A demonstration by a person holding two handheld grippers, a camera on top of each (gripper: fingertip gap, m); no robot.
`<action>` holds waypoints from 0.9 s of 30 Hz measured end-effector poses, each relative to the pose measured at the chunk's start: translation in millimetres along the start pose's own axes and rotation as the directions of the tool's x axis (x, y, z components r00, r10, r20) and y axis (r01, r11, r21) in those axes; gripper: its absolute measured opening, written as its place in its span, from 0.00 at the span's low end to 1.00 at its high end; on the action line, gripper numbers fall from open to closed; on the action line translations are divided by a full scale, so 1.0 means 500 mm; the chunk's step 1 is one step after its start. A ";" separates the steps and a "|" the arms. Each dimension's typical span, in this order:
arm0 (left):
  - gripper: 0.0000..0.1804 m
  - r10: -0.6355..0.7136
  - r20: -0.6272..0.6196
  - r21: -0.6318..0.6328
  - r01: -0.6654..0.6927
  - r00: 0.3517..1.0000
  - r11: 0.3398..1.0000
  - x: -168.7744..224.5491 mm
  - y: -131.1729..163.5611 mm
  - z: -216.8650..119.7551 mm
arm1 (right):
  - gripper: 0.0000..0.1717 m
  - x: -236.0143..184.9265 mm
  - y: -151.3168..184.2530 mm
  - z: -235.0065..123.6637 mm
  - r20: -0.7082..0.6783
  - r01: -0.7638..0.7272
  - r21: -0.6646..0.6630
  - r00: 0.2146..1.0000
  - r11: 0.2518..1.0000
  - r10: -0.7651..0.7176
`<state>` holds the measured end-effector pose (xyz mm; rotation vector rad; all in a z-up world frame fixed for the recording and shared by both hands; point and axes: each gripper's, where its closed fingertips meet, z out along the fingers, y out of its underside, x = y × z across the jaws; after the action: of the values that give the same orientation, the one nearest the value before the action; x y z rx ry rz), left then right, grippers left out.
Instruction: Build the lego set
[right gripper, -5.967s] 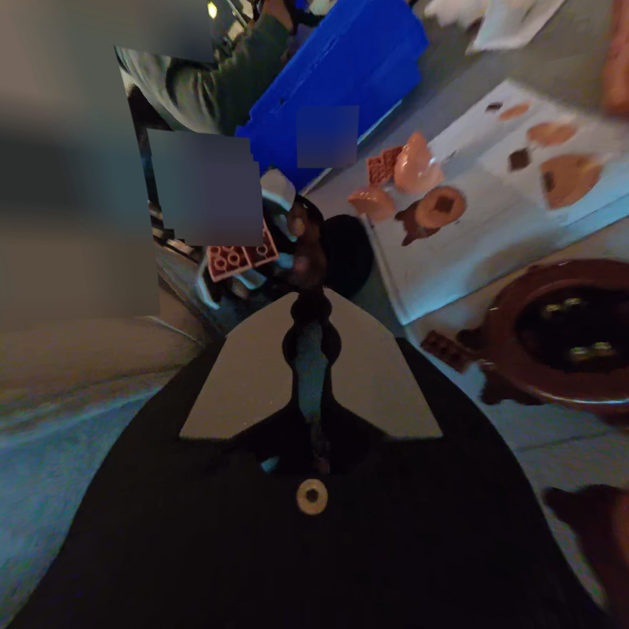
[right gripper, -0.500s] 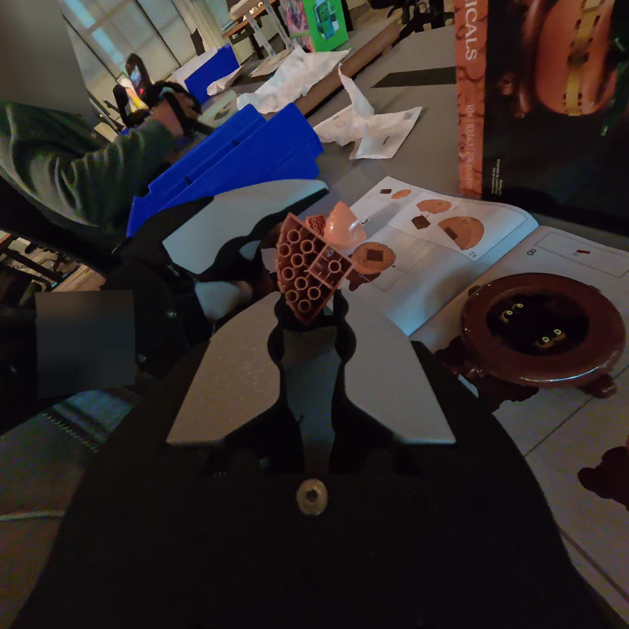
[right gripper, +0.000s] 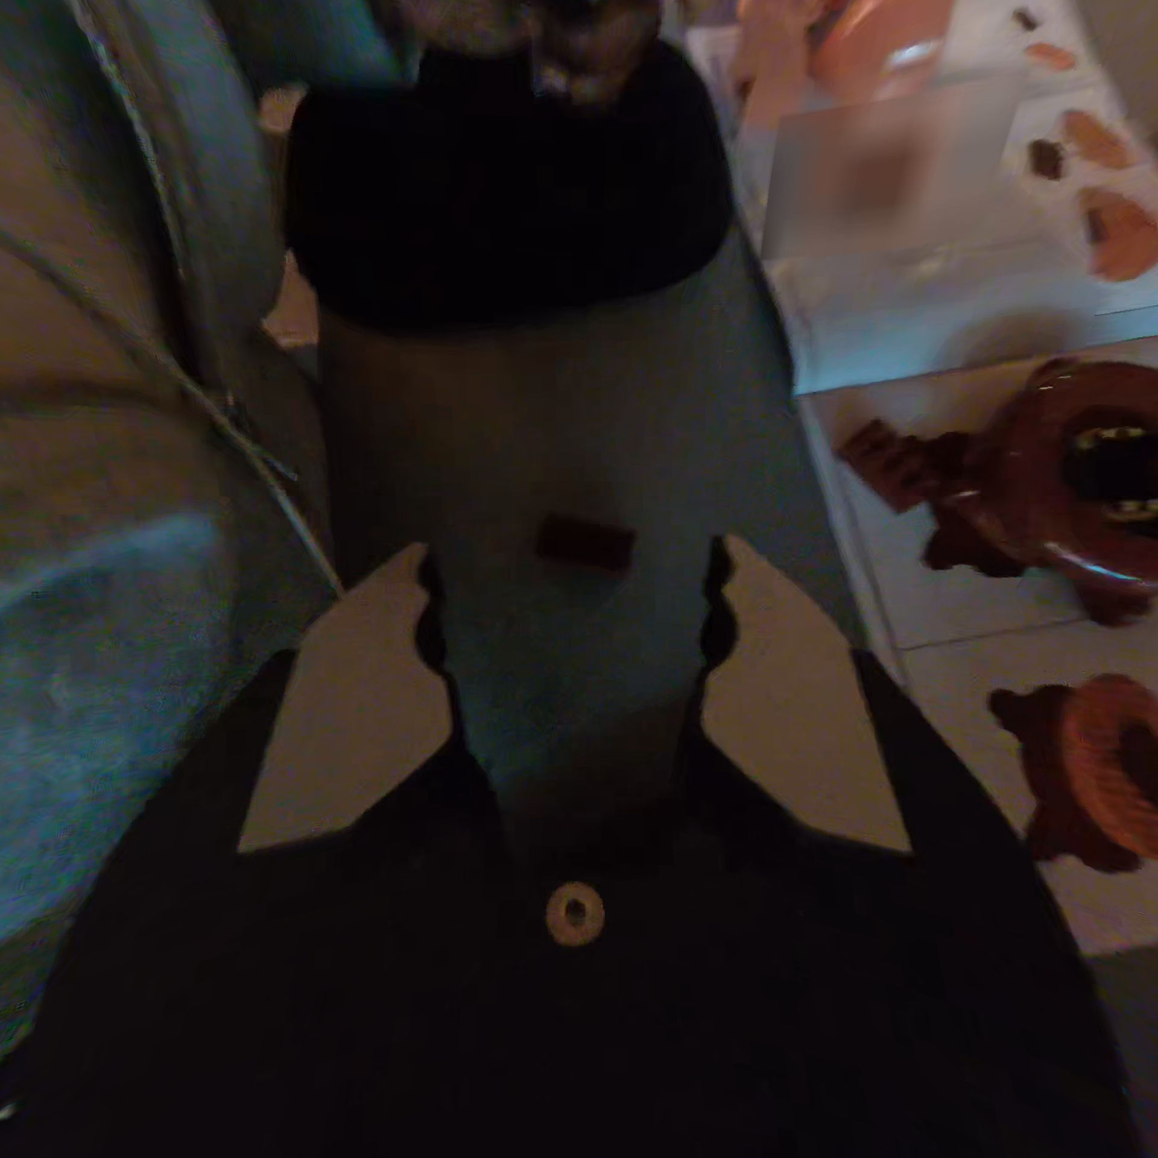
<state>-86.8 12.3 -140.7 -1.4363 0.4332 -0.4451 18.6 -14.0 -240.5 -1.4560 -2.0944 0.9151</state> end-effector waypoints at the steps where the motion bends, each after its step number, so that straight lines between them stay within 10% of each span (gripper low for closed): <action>1: 0.34 -0.025 -0.024 0.022 0.026 0.999 0.999 0.002 -0.009 -0.010 | 0.36 -0.012 0.013 0.009 0.012 0.045 0.002 0.999 0.999 -0.045; 5: 0.34 -0.113 -0.180 -0.029 0.110 0.977 0.994 0.036 -0.027 -0.051 | 0.18 0.003 0.009 -0.009 0.054 0.273 0.101 0.959 0.957 -0.279; 14: 0.35 -0.102 -0.123 -0.076 0.093 0.987 0.993 0.038 -0.029 -0.107 | 0.16 0.028 0.037 0.035 0.373 0.631 -0.005 0.721 0.776 -0.584; 27: 0.34 -0.142 -0.079 -0.008 0.142 0.987 0.990 0.031 -0.013 -0.103 | 0.00 0.024 -0.055 0.028 0.330 0.288 0.165 0.885 0.943 -0.328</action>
<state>-101.6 -39.7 -139.0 -1.4606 0.3962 -0.6189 -12.7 -13.0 -230.6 -0.9104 -2.3942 1.2090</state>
